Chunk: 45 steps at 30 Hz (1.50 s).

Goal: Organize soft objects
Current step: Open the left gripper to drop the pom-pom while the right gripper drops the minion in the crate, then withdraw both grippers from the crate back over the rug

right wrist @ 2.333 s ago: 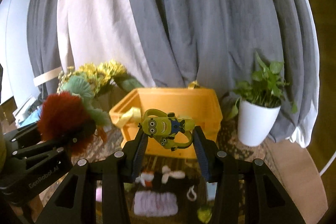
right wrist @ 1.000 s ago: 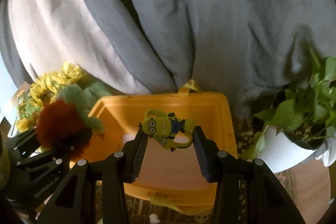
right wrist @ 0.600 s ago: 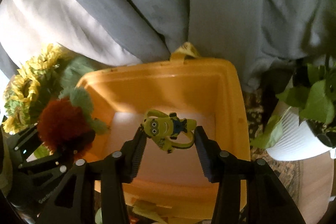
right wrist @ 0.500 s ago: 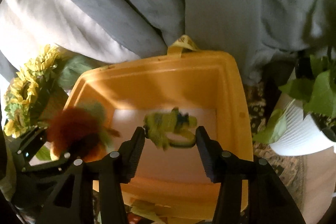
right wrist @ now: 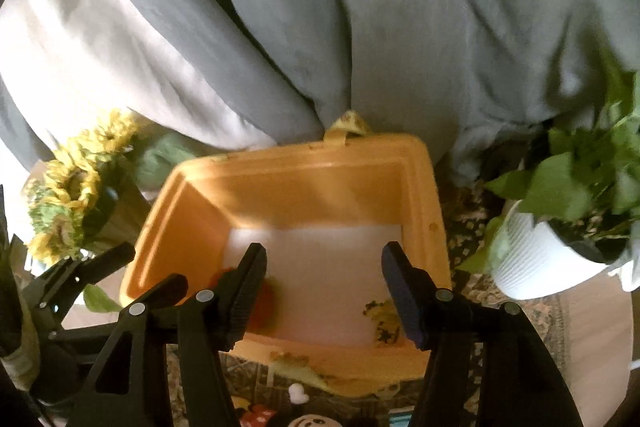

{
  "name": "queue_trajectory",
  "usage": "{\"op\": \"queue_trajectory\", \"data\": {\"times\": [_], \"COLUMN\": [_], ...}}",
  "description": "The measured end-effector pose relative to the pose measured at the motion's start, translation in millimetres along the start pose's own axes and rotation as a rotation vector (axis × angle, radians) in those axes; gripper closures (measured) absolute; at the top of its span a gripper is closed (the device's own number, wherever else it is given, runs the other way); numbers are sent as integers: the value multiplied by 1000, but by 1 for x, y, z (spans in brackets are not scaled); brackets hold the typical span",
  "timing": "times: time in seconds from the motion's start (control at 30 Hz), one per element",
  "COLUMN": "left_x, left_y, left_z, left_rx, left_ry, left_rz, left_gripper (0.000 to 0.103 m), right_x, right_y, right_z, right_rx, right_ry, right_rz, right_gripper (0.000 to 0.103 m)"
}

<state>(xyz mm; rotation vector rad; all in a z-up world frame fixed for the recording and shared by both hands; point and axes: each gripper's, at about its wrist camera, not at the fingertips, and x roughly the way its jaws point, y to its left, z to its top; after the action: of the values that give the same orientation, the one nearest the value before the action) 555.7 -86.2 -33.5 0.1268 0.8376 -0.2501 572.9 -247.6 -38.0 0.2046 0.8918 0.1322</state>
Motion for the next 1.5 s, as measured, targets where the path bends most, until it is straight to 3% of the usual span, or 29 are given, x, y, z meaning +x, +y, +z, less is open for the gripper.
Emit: {"op": "queue_trajectory", "data": {"times": [0.27, 0.5, 0.6, 0.73, 1.23, 1.5], "left_x": [-55, -93, -107, -125, -168, -160], "left_y": [-1, -9, -13, -17, -27, -33], "left_z": [-15, -36, -47, -65, -136, -170], "left_rx": [-18, -14, -6, -5, -13, -92], "left_ry": [-125, -192, -224, -264, -313, -242], "left_rz": [7, 3, 31, 58, 79, 18], "left_gripper": [21, 13, 10, 10, 9, 9], "right_x": [-64, -97, -107, -124, -170, -173], "right_y": [14, 16, 15, 17, 27, 22], "right_z": [-11, -33, -44, -62, -131, -169], "right_rx": [-29, -16, -3, 5, -37, -44], "right_ry": [-172, -213, -220, -249, -309, -271], "right_rz": [-43, -43, -45, -64, -108, -120], "right_gripper": [42, 42, 34, 33, 33, 33]}}
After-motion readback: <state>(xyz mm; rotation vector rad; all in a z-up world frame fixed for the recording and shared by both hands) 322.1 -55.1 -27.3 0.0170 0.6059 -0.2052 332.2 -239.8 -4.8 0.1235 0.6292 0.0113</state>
